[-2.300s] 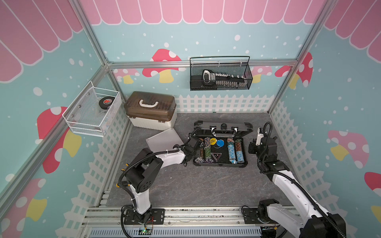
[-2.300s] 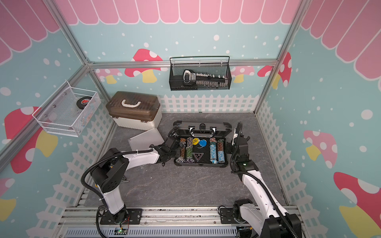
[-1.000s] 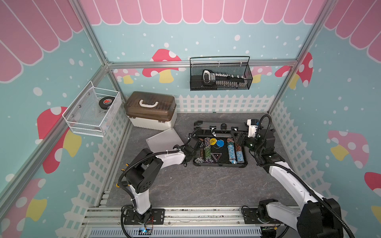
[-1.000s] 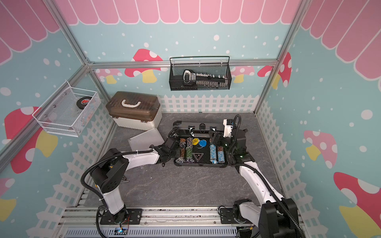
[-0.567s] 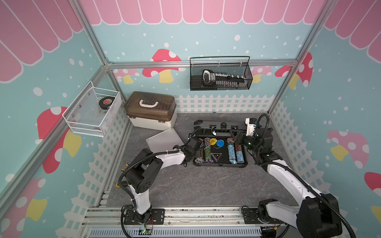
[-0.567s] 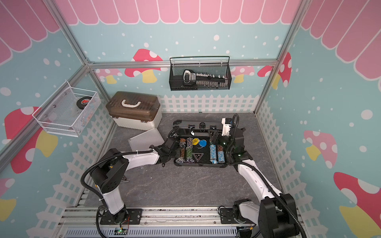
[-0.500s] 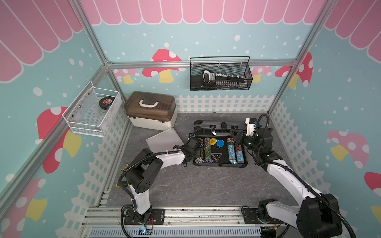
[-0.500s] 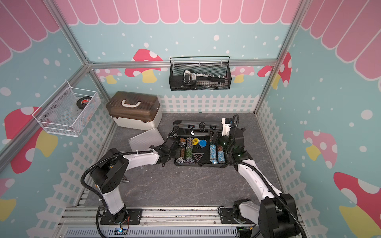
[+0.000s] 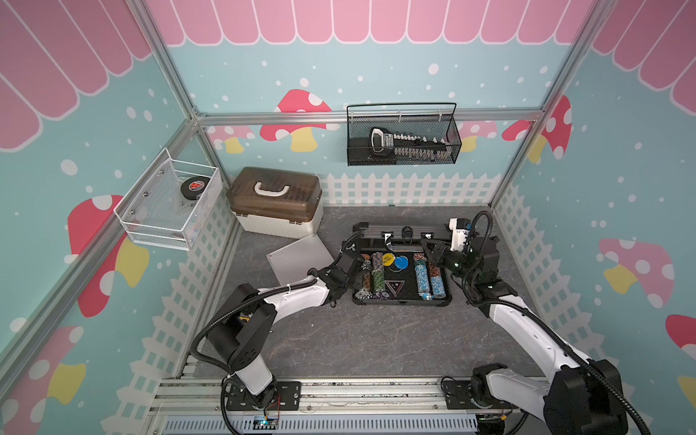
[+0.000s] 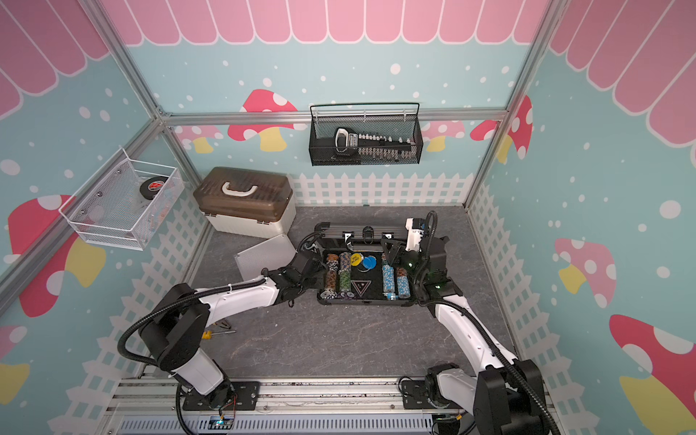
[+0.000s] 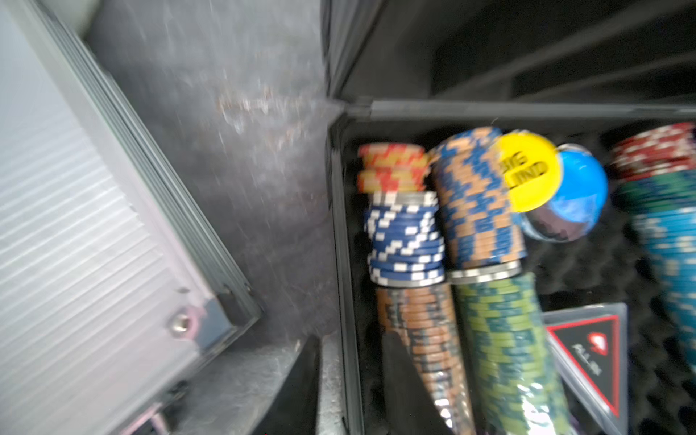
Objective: Close the poker set cases
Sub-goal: Close the lid of the poker set case.
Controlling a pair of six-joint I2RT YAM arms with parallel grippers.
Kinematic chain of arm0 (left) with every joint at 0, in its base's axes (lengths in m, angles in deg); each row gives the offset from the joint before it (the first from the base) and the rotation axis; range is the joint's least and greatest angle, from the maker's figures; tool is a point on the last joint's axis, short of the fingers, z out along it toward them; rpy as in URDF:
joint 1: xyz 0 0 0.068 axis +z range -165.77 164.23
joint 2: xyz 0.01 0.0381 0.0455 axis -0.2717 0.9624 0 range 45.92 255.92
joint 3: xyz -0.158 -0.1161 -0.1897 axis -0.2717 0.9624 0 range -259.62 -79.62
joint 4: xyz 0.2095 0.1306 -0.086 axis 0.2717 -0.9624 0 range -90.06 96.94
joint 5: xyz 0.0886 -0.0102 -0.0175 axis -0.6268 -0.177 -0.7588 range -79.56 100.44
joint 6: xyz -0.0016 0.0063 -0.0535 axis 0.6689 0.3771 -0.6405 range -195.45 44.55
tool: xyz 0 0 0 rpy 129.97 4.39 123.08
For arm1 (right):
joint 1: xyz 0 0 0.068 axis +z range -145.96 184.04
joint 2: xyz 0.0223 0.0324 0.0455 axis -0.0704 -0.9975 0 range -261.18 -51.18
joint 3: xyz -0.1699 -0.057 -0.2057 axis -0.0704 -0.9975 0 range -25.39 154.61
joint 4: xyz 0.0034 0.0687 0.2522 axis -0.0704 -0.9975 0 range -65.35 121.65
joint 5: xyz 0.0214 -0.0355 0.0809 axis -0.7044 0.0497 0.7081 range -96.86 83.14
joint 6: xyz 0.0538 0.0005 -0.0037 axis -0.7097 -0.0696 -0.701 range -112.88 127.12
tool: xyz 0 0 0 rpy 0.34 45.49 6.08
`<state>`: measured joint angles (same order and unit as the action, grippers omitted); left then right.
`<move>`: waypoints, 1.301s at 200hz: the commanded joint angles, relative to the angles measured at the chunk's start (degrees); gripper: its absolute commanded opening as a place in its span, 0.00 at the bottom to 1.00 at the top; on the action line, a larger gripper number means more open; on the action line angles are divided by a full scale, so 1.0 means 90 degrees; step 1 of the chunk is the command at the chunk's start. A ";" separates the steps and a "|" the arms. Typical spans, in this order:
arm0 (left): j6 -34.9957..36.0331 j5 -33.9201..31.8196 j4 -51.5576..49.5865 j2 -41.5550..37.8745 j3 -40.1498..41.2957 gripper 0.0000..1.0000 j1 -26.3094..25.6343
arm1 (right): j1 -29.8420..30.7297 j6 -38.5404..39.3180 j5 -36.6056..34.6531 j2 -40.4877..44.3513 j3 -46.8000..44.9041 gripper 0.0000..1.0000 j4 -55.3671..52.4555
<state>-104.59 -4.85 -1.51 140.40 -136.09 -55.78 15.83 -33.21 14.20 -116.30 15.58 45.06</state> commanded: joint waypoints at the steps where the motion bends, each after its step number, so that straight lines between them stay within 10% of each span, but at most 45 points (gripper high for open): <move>1: 0.0215 -0.0265 -0.0058 -0.0249 0.0160 0.41 -0.0038 | 0.0057 0.0508 -0.0292 0.0058 -0.0147 0.22 -0.0068; 114: 0.0336 -0.1212 0.0914 -0.1240 0.1857 0.42 -0.1583 | 0.0057 0.0844 -0.0386 0.0174 -0.0271 0.22 -0.0347; 260: 0.0571 -0.1289 0.1061 0.0910 0.0569 0.38 -0.2214 | 0.0057 0.0981 -0.0498 0.0458 -0.0353 0.22 -0.0529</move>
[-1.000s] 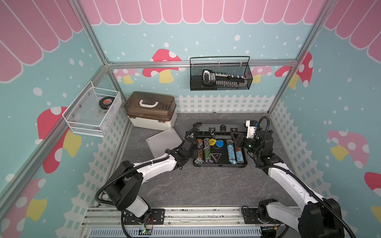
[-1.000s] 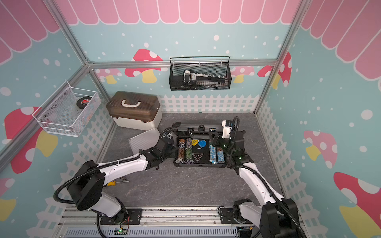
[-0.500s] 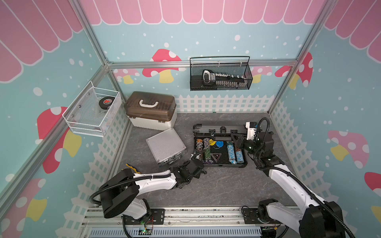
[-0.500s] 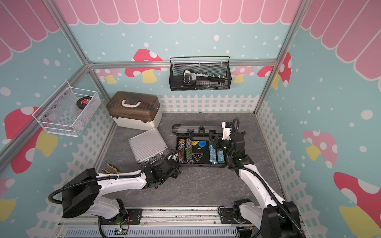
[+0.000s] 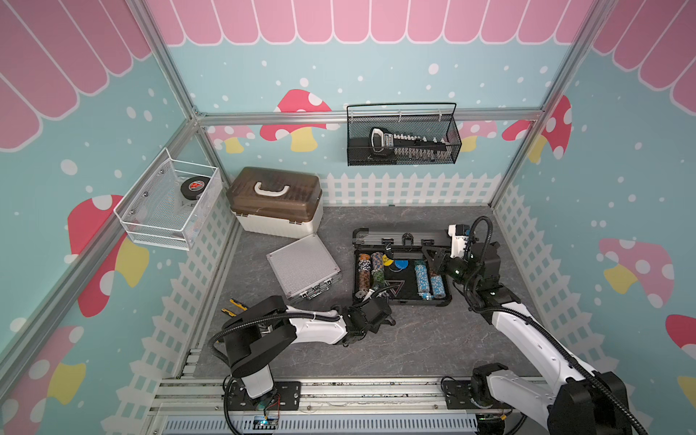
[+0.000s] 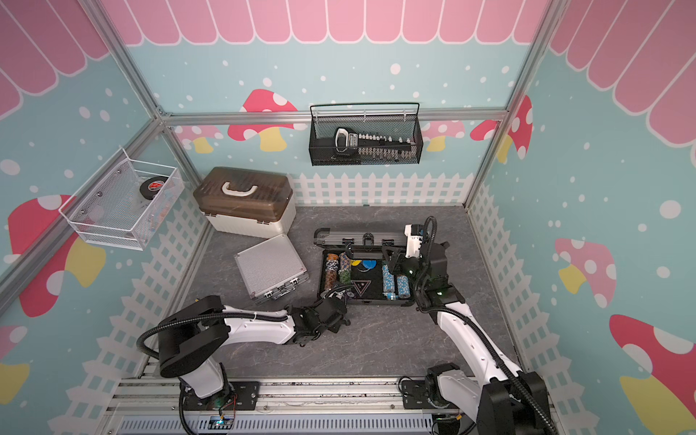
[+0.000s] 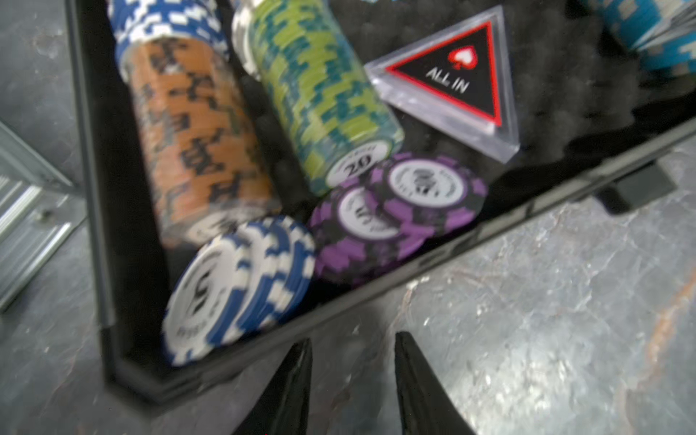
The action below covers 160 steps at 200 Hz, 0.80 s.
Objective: Close the poker set cases
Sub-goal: Close the lid of the poker set case.
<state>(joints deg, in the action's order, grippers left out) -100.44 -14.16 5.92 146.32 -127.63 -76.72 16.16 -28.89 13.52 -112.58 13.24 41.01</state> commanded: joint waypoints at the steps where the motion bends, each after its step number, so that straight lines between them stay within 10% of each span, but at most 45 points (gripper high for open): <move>1: 0.0115 -0.0255 0.0247 0.0266 -0.0380 0.38 0.0117 | 0.0021 0.0502 -0.0426 0.0050 -0.0093 0.23 -0.0086; 160: 0.0249 0.0486 0.0752 0.0740 -0.1029 0.35 0.1059 | 0.0074 0.0686 -0.0741 -0.0052 -0.0627 0.22 -0.0104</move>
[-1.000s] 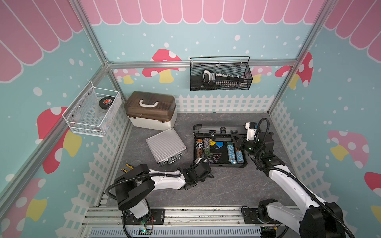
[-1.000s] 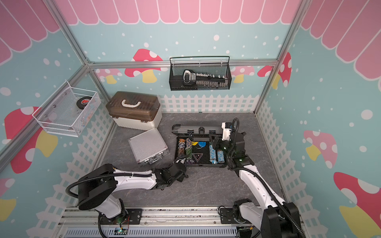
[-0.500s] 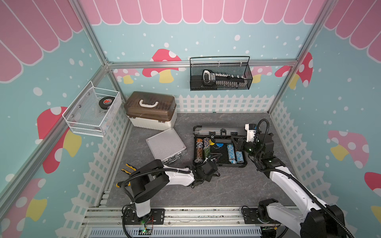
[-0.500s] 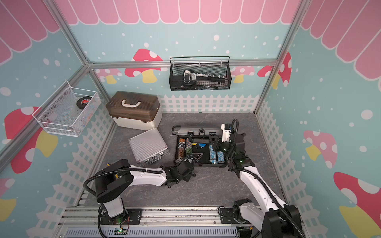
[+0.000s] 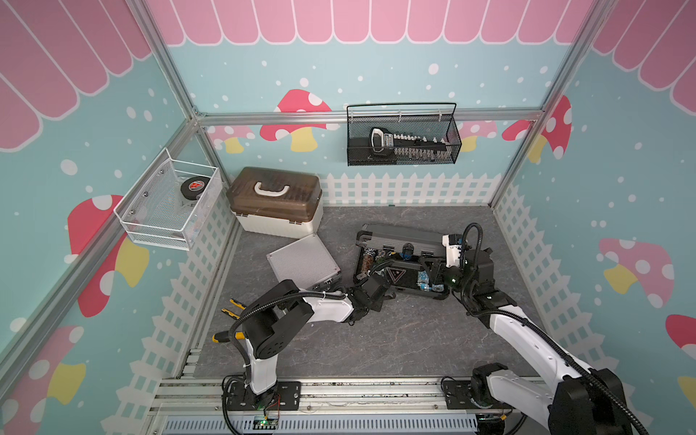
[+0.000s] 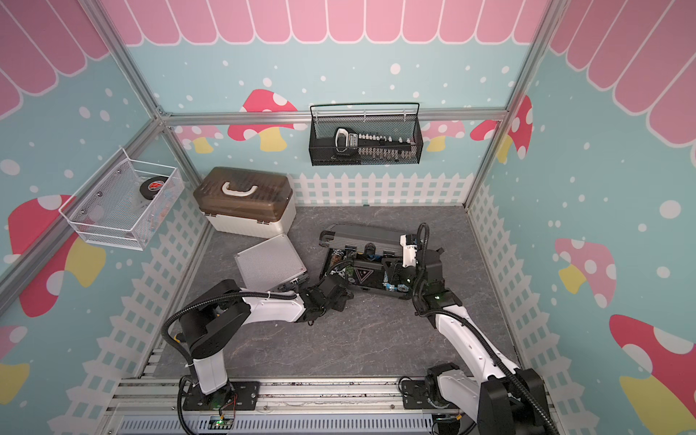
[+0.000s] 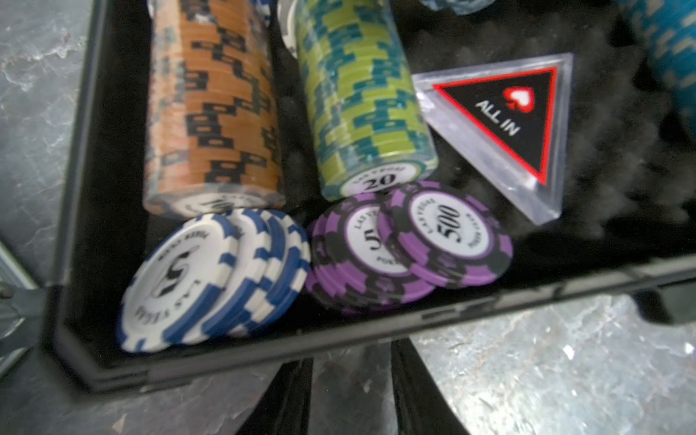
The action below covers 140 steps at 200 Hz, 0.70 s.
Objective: Close the poker set cases
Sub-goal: Close the lid of the poker set case.
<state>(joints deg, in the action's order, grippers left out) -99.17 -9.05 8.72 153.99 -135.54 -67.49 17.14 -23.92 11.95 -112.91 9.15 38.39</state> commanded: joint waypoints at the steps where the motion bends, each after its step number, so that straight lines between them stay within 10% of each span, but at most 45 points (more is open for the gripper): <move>1: 0.0103 -0.0082 0.0444 -0.0118 -0.0142 0.35 0.0029 | -0.0028 0.0132 -0.0566 -0.0015 -0.0184 0.22 0.0183; 140: 0.0779 -0.0967 -0.0393 -0.2324 -0.0398 0.38 -0.0184 | 0.0763 0.0356 -0.1360 -0.0466 -0.0599 0.23 -0.0011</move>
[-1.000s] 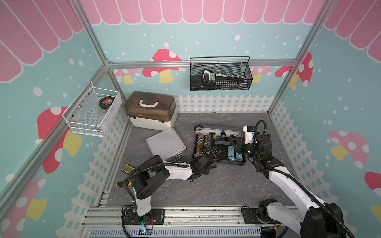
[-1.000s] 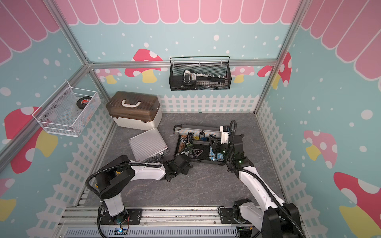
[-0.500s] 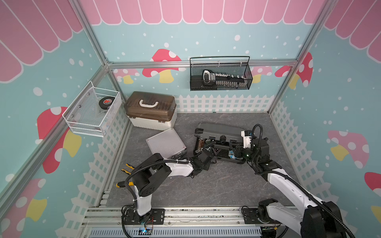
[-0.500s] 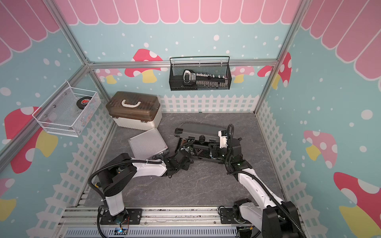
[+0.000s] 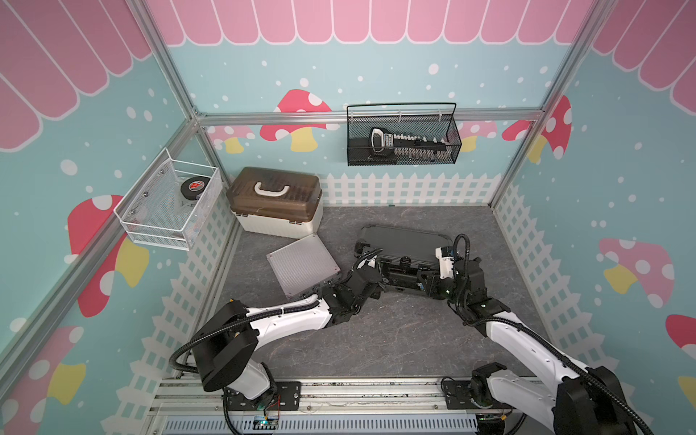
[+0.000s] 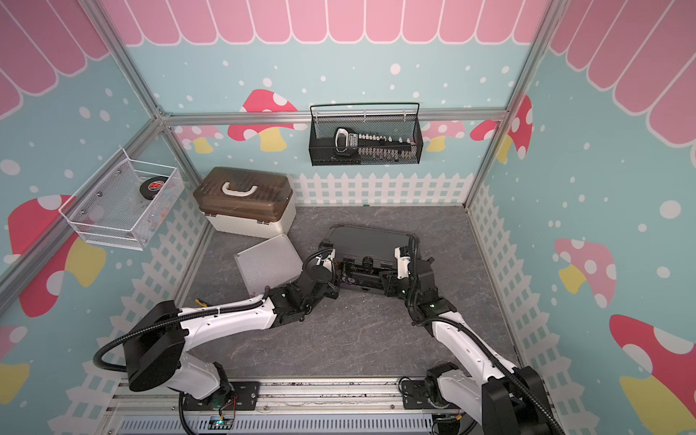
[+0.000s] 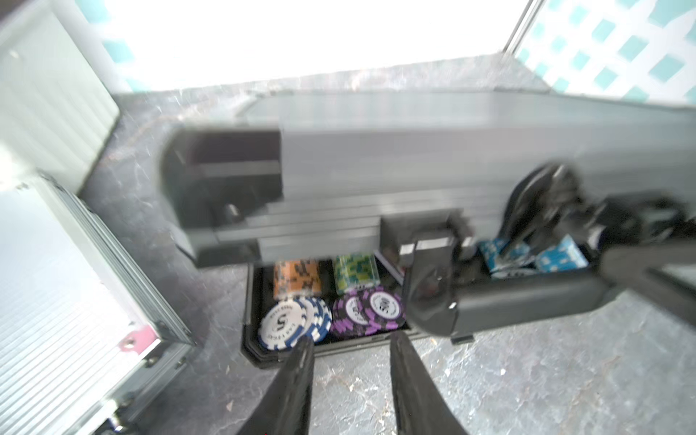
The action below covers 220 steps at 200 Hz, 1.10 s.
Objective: Close the poker set cases
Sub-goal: Close the lid of the poker set case.
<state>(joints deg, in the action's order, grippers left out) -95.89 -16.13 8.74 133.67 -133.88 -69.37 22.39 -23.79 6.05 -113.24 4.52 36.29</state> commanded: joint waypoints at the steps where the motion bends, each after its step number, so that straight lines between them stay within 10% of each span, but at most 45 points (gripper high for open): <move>1: 0.0430 -0.0162 -0.0420 -0.0059 -0.0612 0.38 0.0032 | 0.0184 0.0340 -0.0713 -0.0434 -0.0093 0.23 0.0224; 94: 0.0545 0.0852 -0.1132 0.1756 -0.2545 0.39 0.0504 | 0.0566 0.0310 -0.1056 -0.0614 -0.0185 0.22 0.0189; 220: 0.0091 0.1477 -0.1141 0.2827 -0.2727 0.36 0.0710 | 0.0788 0.0369 -0.1330 -0.1031 -0.0077 0.23 0.0005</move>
<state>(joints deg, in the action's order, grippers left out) -93.71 -4.46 0.26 156.70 -158.16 -63.30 28.92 -22.68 -3.37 -121.72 2.31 34.37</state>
